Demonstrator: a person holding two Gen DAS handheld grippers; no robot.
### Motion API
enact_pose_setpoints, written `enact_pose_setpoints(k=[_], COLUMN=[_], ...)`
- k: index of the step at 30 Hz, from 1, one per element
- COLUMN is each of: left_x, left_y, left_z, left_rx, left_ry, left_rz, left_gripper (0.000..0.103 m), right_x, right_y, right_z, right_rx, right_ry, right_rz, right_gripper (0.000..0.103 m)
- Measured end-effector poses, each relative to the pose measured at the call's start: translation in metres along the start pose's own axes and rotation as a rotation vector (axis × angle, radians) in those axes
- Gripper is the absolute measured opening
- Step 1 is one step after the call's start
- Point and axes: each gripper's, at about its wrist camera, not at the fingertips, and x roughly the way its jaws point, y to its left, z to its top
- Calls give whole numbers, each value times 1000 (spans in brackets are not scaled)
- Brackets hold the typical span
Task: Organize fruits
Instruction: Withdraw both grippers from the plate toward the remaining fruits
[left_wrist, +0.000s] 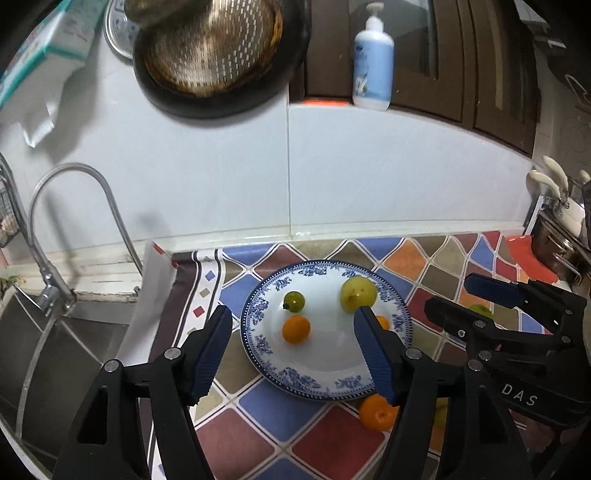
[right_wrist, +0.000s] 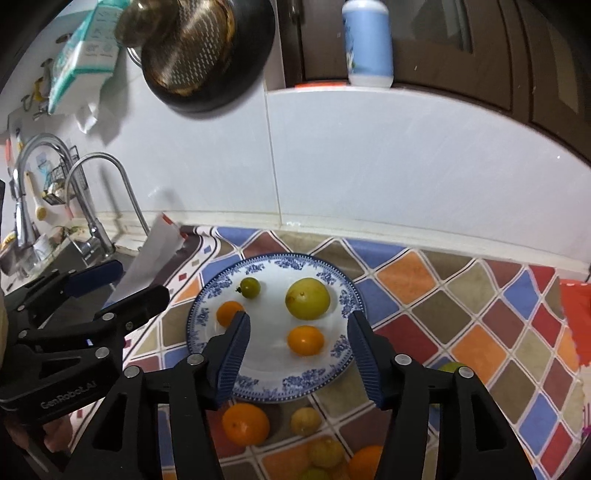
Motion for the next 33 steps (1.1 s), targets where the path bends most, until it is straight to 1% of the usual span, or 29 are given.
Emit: enact_pose_setpoints(k=[4, 5, 7, 9, 12, 16, 20, 25, 29, 33], left_x=[-22, -28, -35, -43, -52, -64, -75, -86, -86, -83], left_y=[-5, -7, -9, -13, -17, -19, -22, -32, -38, -41], left_z=[-1, -2, -4, -7, -12, -22, -35, -50, -59, -67], left_rx=[2, 2, 4, 13, 20, 21, 44, 80, 110, 118], left_ry=[-26, -32, -39, -43, -55, -70, -93, -114, -108, -101], left_rz=[8, 12, 15, 18, 19, 10, 7, -10, -30, -42], left_gripper=[74, 77, 78, 83, 86, 86, 86, 86, 86, 86], right_x=[-22, -26, -38, -47, -57, -71, -88, -108, -117, -123], right_y=[-2, -2, -3, -3, -6, -8, -10, -11, -10, -8], right_z=[-4, -5, -9, -13, -19, -29, -40, -53, -61, -70], right_rx=[-4, -3, 2, 5, 12, 21, 27, 25, 9, -3], right_ry=[-29, -36, -51, -57, -67, -75, -92, -112, -124, -134], right_rz=[-19, -23, -31, -38, -51, -88, -136, -178, -199, -215], right_gripper=[59, 60, 61, 62, 65, 67, 74, 75, 75, 75])
